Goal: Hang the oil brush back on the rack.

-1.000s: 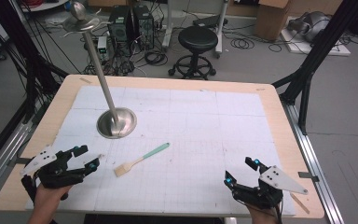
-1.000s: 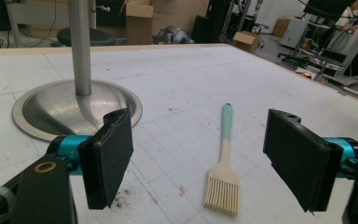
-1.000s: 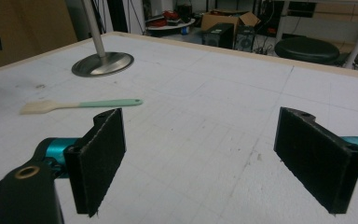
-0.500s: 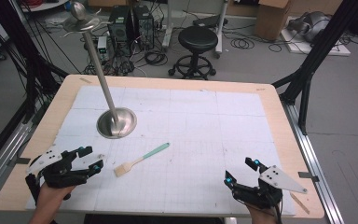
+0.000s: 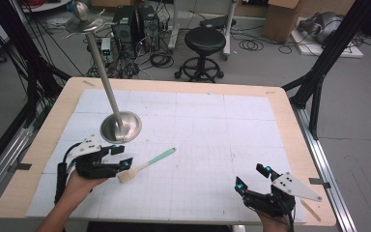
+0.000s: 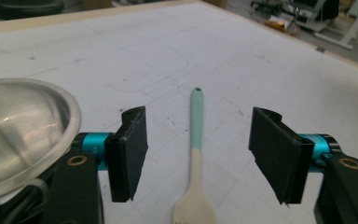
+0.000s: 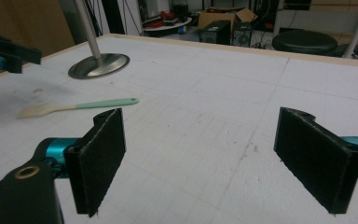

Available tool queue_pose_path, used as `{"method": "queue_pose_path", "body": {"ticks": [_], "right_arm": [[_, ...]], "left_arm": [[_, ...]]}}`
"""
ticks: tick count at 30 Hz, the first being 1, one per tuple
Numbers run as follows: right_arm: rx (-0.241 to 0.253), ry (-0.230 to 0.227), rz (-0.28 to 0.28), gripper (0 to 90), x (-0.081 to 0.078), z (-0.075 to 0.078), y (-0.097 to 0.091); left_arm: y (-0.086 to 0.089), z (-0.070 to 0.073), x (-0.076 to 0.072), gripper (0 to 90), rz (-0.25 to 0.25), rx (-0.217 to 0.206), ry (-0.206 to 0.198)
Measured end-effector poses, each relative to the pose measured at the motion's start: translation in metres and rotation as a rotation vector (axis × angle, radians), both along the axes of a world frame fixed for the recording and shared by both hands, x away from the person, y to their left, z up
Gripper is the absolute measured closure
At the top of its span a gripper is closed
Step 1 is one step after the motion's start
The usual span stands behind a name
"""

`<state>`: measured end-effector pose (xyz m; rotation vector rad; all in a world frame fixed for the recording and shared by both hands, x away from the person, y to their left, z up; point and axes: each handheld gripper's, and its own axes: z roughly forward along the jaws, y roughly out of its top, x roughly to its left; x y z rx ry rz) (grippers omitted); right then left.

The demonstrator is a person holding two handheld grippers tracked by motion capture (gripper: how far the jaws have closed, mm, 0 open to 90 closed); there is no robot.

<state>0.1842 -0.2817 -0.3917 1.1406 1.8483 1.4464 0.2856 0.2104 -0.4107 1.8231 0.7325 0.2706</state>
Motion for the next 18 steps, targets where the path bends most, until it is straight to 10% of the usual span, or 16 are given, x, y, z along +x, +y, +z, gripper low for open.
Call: {"method": "queue_pose_path", "body": {"ticks": [18], "right_arm": [[-0.007, 0.010, 0.004, 15.5, 0.001, -0.001, 0.000]], "left_arm": [[-0.052, -0.028, 0.032, 62.3, -0.110, 0.265, 0.124]]}}
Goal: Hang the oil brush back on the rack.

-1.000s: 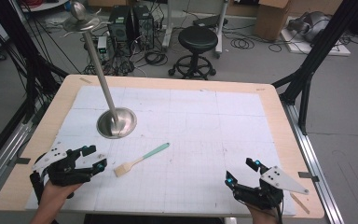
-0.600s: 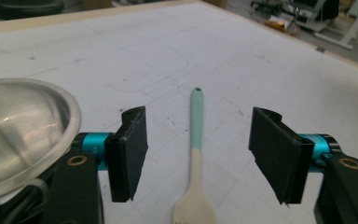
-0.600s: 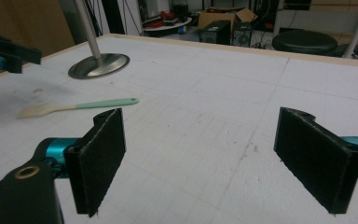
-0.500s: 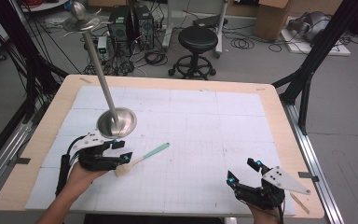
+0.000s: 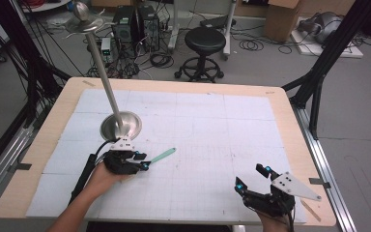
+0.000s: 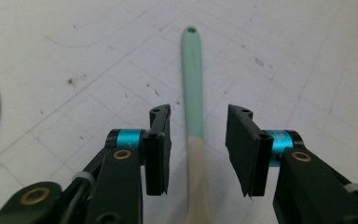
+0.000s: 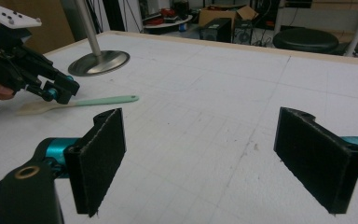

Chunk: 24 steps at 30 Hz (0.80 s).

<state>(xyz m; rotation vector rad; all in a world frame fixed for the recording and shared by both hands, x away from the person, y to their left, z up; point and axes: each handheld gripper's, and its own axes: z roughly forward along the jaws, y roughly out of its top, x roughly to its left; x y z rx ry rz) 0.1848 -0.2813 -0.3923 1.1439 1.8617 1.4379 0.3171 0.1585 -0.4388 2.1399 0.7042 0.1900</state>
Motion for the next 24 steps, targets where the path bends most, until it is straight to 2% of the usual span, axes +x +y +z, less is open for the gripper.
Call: {"method": "queue_pose_path", "body": {"ticks": [2, 3, 4, 7, 10, 12, 16, 18, 24], "right_arm": [[0.001, 0.004, 0.000, 15.5, 0.000, 0.000, 0.000], [0.001, 0.004, 0.000, 15.5, 0.000, 0.000, 0.000], [-0.001, 0.004, 0.000, 15.5, 0.000, 0.000, 0.000], [-0.001, 0.005, -0.001, 15.5, 0.000, 0.000, 0.000], [0.000, 0.004, -0.002, 15.5, 0.001, 0.000, 0.001], [-0.004, 0.002, 0.001, 15.5, 0.001, 0.000, 0.001], [-0.001, 0.005, 0.002, 15.5, 0.000, 0.000, 0.001], [-0.002, 0.004, 0.002, 15.5, 0.001, 0.000, 0.001], [-0.001, 0.006, 0.000, 15.5, 0.000, 0.000, 0.000]], "left_arm": [[-0.003, -0.003, 0.001, 64.4, -0.017, 0.033, 0.006], [-0.003, -0.003, 0.001, 65.9, -0.017, 0.033, 0.006], [-0.004, -0.004, 0.000, 67.2, -0.018, 0.053, -0.005], [-0.005, -0.003, 0.000, 71.1, -0.018, 0.065, -0.014], [-0.009, -0.002, -0.002, 80.0, -0.038, 0.110, -0.045], [-0.011, 0.000, -0.002, 81.1, -0.034, 0.129, -0.032], [-0.011, 0.000, -0.001, 81.5, -0.026, 0.117, -0.021], [-0.011, 0.000, -0.001, 81.6, -0.028, 0.125, -0.021], [-0.009, 0.000, 0.000, 82.1, -0.017, 0.100, 0.001]]}}
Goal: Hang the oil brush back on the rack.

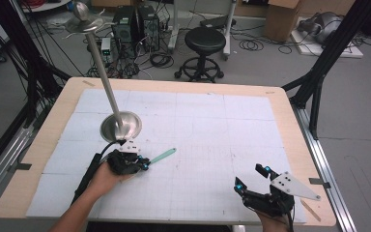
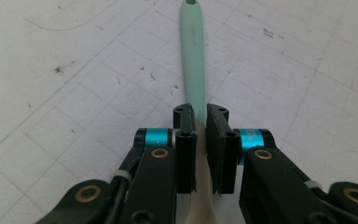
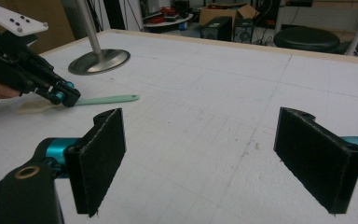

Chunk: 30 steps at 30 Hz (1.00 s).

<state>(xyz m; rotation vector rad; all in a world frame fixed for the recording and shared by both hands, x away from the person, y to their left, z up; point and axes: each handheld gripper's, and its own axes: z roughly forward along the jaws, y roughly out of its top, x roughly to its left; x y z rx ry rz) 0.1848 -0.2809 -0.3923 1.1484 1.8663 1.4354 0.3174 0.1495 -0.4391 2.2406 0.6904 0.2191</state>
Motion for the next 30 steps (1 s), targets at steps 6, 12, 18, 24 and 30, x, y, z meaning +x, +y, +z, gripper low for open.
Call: {"method": "queue_pose_path", "body": {"ticks": [6, 12, 18, 24, 30], "right_arm": [[0.004, -0.003, -0.001, 15.5, 0.000, -0.001, -0.002], [0.009, 0.006, 0.020, 15.5, 0.002, -0.002, 0.001], [0.010, 0.005, 0.046, 15.5, 0.003, -0.002, 0.005], [0.016, 0.003, 0.053, 15.5, 0.004, -0.002, 0.007], [0.031, -0.004, 0.079, 15.5, 0.008, -0.001, 0.009]], "left_arm": [[0.004, 0.004, -0.002, 82.2, 0.016, -0.073, 0.006], [0.008, 0.020, -0.010, 82.1, 0.000, -0.209, -0.022], [0.008, 0.032, -0.024, 82.0, -0.030, -0.279, -0.068], [0.011, 0.040, -0.032, 82.0, -0.032, -0.314, -0.107], [0.017, 0.049, -0.040, 82.0, -0.040, -0.348, -0.148]]}}
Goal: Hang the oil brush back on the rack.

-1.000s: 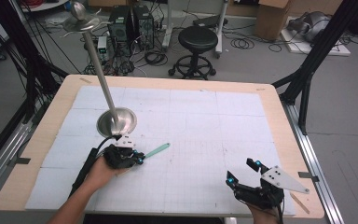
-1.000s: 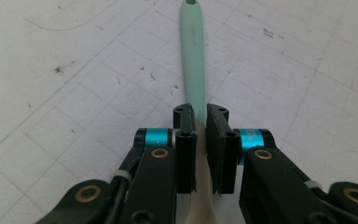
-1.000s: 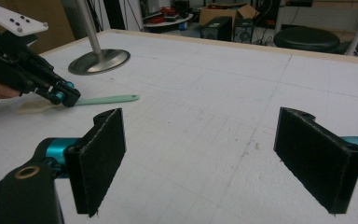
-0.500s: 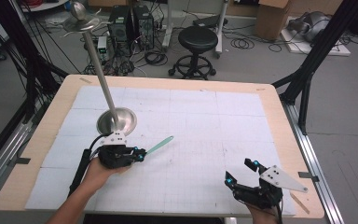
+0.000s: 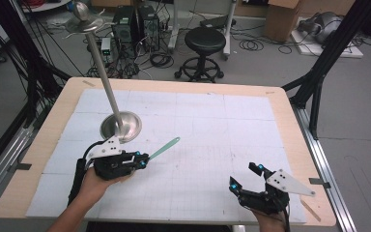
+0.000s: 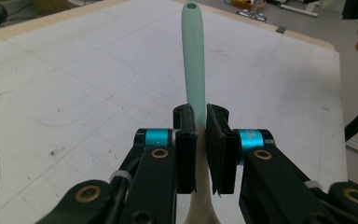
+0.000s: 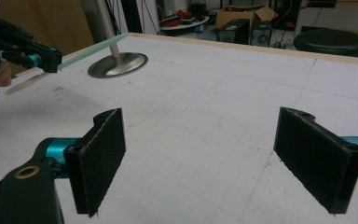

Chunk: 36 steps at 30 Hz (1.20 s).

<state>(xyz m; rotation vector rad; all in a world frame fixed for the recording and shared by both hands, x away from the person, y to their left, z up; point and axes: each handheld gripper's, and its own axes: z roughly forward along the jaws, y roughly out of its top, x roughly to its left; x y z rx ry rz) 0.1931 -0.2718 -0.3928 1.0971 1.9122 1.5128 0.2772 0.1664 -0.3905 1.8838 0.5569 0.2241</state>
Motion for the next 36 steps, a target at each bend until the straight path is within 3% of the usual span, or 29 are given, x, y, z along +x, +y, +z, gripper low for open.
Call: {"method": "queue_pose_path", "body": {"ticks": [6, 10, 12, 16, 20, 25, 26, 36], "right_arm": [[0.025, 0.006, 0.037, 15.5, 0.006, 0.002, 0.008], [0.039, -0.009, 0.132, 16.9, 0.012, 0.007, 0.025], [0.043, -0.008, 0.151, 17.6, 0.014, 0.008, 0.029], [0.032, 0.015, 0.277, 24.5, 0.030, 0.010, 0.054], [0.034, 0.021, 0.335, 30.0, 0.039, 0.011, 0.071], [0.028, 0.005, 0.455, 45.8, 0.051, 0.013, 0.096], [0.036, 0.004, 0.503, 51.0, 0.056, 0.014, 0.102], [0.061, -0.007, 0.553, 62.9, 0.062, 0.017, 0.105]], "left_arm": [[0.003, 0.007, -0.009, 82.0, 0.006, -0.052, -0.024], [0.005, 0.012, -0.013, 82.0, 0.006, -0.084, -0.030], [0.005, 0.013, -0.014, 82.0, 0.004, -0.082, -0.037], [0.006, 0.015, -0.018, 82.0, -0.006, -0.090, -0.042], [0.005, 0.017, -0.023, 81.9, -0.036, -0.098, -0.043], [0.002, 0.017, -0.027, 81.9, -0.085, -0.124, -0.038], [0.002, 0.017, -0.028, 81.9, -0.095, -0.129, -0.038], [-0.002, 0.011, -0.032, 81.9, -0.145, -0.146, -0.038]]}}
